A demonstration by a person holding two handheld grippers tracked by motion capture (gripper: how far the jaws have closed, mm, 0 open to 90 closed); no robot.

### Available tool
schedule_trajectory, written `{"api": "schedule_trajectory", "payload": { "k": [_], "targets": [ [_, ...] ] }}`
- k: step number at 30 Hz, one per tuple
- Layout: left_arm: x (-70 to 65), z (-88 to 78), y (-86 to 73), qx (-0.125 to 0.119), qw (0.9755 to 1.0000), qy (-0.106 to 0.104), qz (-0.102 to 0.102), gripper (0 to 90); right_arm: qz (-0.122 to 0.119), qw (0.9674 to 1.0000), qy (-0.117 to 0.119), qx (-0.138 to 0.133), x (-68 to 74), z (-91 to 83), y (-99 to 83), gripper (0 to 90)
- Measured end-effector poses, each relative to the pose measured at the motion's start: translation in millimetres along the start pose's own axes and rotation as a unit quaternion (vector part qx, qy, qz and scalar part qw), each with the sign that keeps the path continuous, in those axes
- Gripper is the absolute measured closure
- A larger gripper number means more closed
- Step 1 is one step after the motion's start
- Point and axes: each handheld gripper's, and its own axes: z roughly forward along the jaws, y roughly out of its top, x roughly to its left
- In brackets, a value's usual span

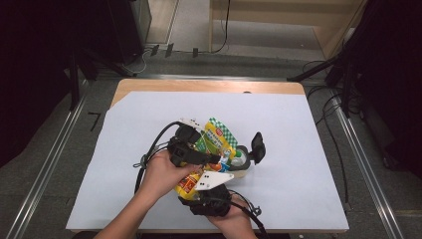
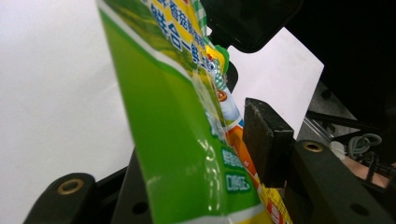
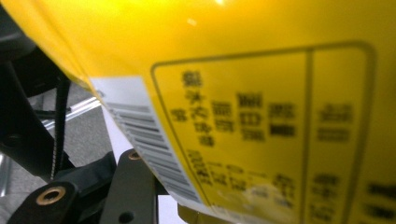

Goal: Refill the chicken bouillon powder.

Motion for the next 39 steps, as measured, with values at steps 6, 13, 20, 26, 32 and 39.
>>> {"api": "schedule_trajectory", "payload": {
  "k": [6, 13, 20, 26, 32, 39],
  "targets": [
    [0.9, -0.1, 1.2, 0.010, 0.9997, -0.017, 0.011, 57.6, 0.007, 0.9998, 0.016, -0.008, -2.2, -1.4, -0.2, 59.7],
    [3.0, 0.8, 3.4, 0.017, 0.9989, -0.040, 0.018, 50.4, 0.010, 0.9992, 0.037, -0.014, -3.3, -4.2, 1.0, 59.8],
    [2.5, 6.4, 4.2, 0.033, 0.9990, -0.028, 0.003, 52.7, 0.008, 0.9992, 0.039, -0.008, -1.8, -2.2, 0.1, 59.4],
    [2.2, 9.5, 5.1, 0.038, 0.9993, -0.007, -0.004, 57.1, 0.003, 0.9999, 0.014, -0.001, -0.3, -0.6, 0.1, 58.9],
    [0.8, 11.3, 5.8, 0.041, 0.9991, 0.000, -0.010, 58.4, 0.014, 0.9998, 0.013, 0.000, -0.7, 1.1, -0.5, 59.8],
    [2.4, 7.7, 9.2, 0.048, 0.9984, -0.004, -0.032, 61.4, 0.021, 0.9994, 0.027, -0.008, -2.6, -0.8, 2.4, 60.5]
  ]
}}
